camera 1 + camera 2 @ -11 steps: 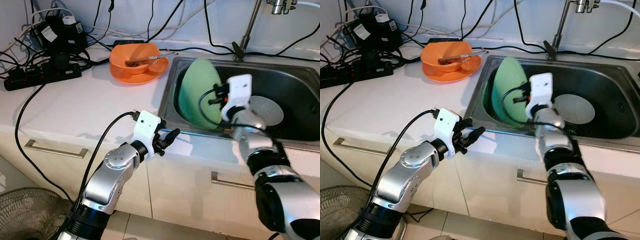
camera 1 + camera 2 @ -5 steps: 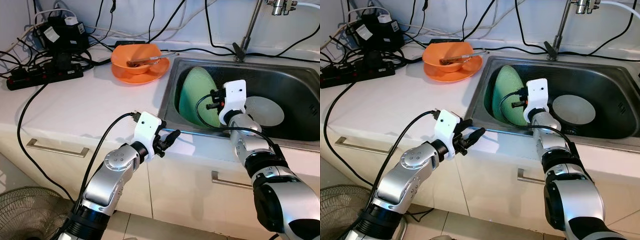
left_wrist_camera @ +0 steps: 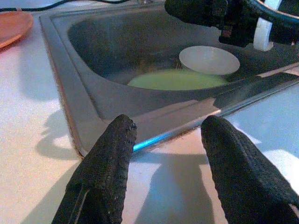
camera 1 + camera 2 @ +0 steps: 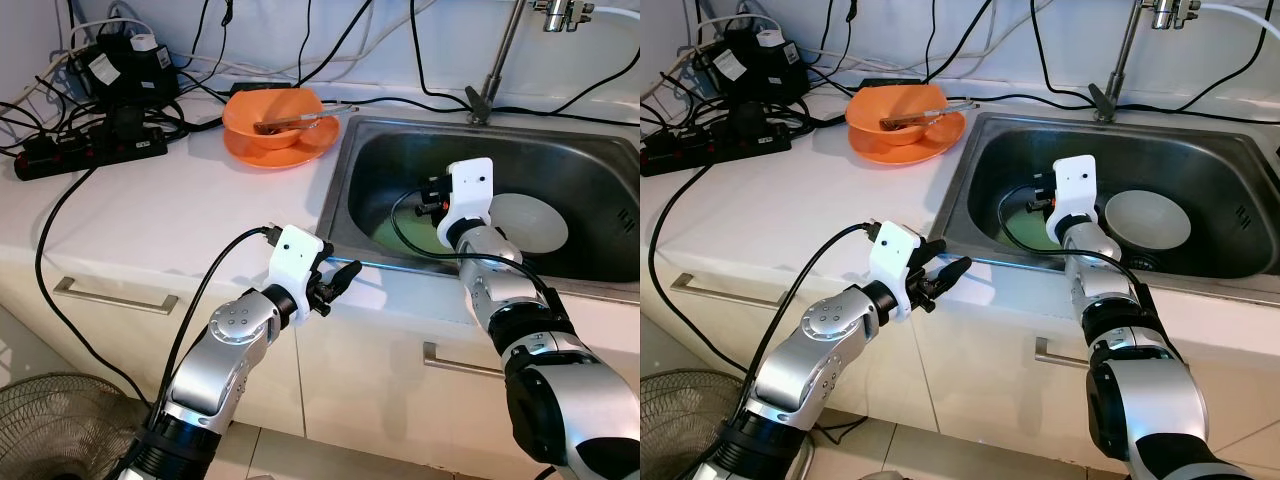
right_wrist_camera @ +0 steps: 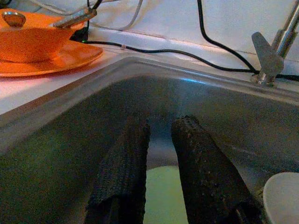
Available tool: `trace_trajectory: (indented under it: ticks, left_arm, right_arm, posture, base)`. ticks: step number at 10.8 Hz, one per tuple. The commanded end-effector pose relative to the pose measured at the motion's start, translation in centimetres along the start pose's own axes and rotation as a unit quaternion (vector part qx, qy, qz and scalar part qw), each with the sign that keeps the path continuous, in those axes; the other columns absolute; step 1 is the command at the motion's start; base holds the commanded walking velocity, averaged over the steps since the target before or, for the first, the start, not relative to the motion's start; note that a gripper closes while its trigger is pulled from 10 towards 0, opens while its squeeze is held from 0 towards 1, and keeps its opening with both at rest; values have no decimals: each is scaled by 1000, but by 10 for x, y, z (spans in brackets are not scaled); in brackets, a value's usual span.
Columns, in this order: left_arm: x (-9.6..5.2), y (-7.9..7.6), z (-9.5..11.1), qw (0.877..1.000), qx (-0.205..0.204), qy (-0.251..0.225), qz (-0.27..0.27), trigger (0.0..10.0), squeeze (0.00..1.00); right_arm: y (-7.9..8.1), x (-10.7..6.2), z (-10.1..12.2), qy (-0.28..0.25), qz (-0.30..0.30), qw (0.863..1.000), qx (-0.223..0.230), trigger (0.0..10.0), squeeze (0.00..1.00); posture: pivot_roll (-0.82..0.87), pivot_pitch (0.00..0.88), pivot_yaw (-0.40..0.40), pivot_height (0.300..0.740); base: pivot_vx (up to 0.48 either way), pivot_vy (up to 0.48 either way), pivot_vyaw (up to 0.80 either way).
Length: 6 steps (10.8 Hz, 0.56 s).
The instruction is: Kitchen organization
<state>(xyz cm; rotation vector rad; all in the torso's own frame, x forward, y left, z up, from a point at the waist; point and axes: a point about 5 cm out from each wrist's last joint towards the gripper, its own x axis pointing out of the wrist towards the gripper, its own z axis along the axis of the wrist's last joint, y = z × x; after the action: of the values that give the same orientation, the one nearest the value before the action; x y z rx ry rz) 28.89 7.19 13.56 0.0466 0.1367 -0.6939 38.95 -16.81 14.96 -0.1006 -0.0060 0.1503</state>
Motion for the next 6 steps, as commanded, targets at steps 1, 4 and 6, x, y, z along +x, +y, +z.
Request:
trace_trajectory:
  ticks: [1,4,6]
  left_arm:
    - [-2,1,-5,1000,-1,13,2,10000,0]
    - [-1,2,-4,1000,0,10,8,10000,0]
    - [3,13,14,997,5,-48,61,10000,0]
  right_arm:
    - [0,4,12,-21,-2,1000,3,10000,0]
    - [-2,3,20,-51,-13,998,20,10000,0]
    - [2,-1,45,-130,-10,990,49,10000,0]
  posture:
    - [115,0,22,740]
    - [100,0,30,740]
    - [79,0,40,740]
  base:
    - [0,0,0]
    - [0,0,0]
    - [0,0,0]
